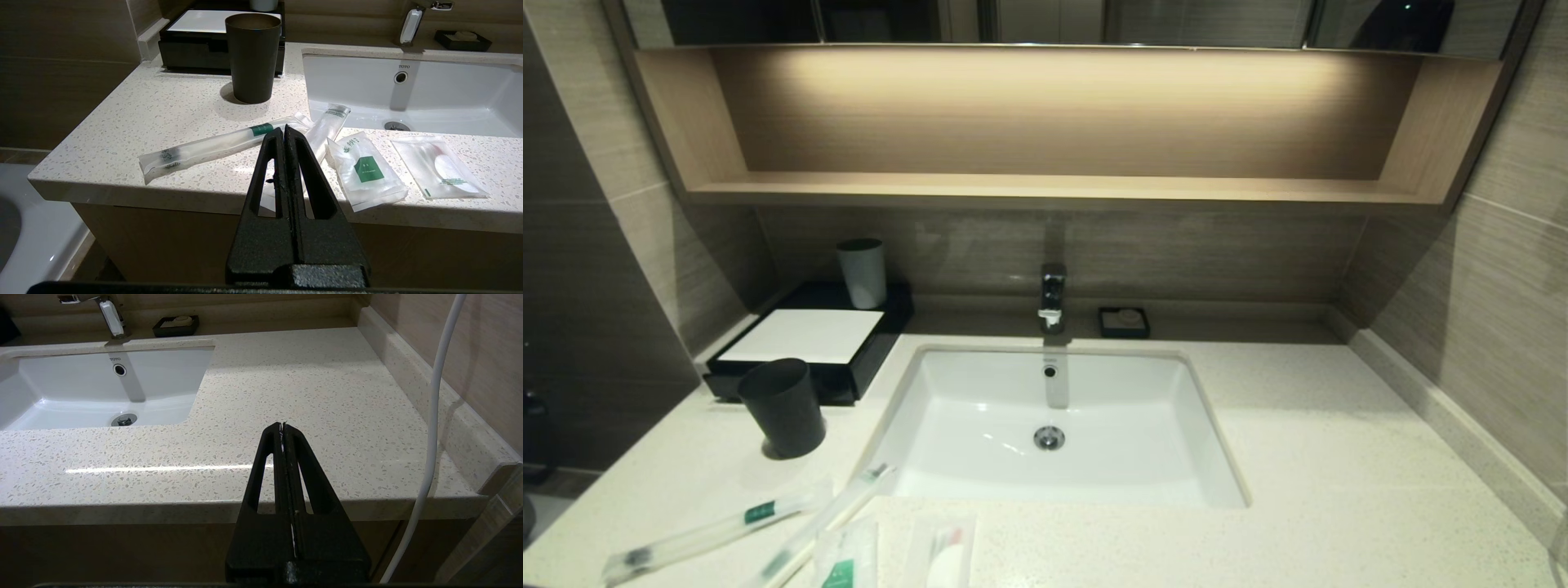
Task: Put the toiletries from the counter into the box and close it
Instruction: Pick up the cup
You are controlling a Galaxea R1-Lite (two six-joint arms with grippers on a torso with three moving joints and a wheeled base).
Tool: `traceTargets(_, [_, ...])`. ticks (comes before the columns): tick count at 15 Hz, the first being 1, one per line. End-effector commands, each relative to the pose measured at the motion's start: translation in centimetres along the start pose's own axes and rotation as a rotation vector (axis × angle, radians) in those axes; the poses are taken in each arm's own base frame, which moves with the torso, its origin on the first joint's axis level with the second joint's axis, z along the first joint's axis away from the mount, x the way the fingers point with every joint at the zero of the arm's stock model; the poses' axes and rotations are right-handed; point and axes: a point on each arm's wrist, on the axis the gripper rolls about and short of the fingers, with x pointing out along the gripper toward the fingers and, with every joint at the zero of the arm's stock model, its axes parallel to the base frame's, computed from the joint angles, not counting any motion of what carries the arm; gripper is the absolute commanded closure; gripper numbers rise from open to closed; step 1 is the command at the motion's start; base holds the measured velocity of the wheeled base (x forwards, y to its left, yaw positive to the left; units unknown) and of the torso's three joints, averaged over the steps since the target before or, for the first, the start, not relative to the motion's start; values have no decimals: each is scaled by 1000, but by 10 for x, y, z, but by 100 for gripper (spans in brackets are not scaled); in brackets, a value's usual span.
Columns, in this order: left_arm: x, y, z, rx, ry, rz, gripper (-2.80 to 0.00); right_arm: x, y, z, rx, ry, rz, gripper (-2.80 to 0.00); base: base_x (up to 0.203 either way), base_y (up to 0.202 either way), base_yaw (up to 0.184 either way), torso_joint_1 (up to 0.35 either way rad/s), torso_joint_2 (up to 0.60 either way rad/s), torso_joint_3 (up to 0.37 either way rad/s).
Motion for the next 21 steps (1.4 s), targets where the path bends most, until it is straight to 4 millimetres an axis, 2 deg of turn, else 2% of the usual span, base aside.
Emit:
traceTargets(1, [0, 0, 0, 0, 0, 0, 0, 0, 0, 0, 0, 0, 0, 0, 0, 0, 0, 0, 0, 0])
traceTargets(21, [0, 0, -1, 6, 5, 9, 0, 0, 0, 0, 0, 1, 2, 0, 0, 0, 0, 0, 0, 0])
